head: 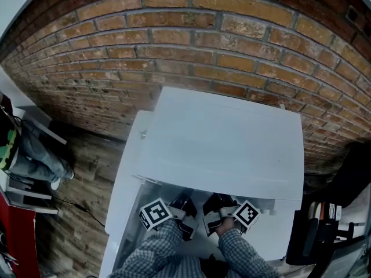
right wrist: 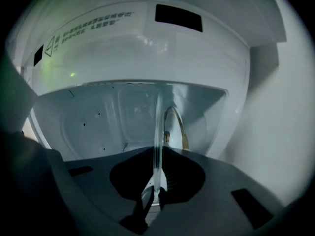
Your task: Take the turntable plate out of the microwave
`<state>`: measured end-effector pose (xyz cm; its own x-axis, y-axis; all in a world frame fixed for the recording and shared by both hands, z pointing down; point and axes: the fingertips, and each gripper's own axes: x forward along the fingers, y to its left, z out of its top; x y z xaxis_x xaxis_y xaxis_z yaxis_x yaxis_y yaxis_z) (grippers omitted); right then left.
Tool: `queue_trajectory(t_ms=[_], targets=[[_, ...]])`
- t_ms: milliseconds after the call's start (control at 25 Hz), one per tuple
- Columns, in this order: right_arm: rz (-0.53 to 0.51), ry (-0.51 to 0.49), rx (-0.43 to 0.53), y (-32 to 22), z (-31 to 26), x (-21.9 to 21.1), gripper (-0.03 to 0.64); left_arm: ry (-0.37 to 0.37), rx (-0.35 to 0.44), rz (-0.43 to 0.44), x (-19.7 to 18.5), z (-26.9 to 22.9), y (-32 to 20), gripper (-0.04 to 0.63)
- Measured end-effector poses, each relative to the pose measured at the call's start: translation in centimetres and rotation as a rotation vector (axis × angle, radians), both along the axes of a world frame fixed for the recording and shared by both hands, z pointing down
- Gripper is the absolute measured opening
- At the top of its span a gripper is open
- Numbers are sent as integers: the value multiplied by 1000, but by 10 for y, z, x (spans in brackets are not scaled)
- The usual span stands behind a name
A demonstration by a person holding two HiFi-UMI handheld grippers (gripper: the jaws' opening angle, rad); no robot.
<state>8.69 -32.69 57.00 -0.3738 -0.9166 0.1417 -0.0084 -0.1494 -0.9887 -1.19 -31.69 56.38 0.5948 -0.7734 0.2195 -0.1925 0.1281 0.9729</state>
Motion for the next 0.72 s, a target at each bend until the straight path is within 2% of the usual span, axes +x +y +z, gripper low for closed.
queue_trajectory(t_ms=[400,560,720], targets=[[-30,-7,-2,4,0,1,40,68,58,-62,2,2,-27,37],[-28,-21,-2,3,-1,0,40,117,63,-105,2,2,-38,35],[-22,-29,2,4,-2,-1,40,119,27,-112,1,7,-37,33]])
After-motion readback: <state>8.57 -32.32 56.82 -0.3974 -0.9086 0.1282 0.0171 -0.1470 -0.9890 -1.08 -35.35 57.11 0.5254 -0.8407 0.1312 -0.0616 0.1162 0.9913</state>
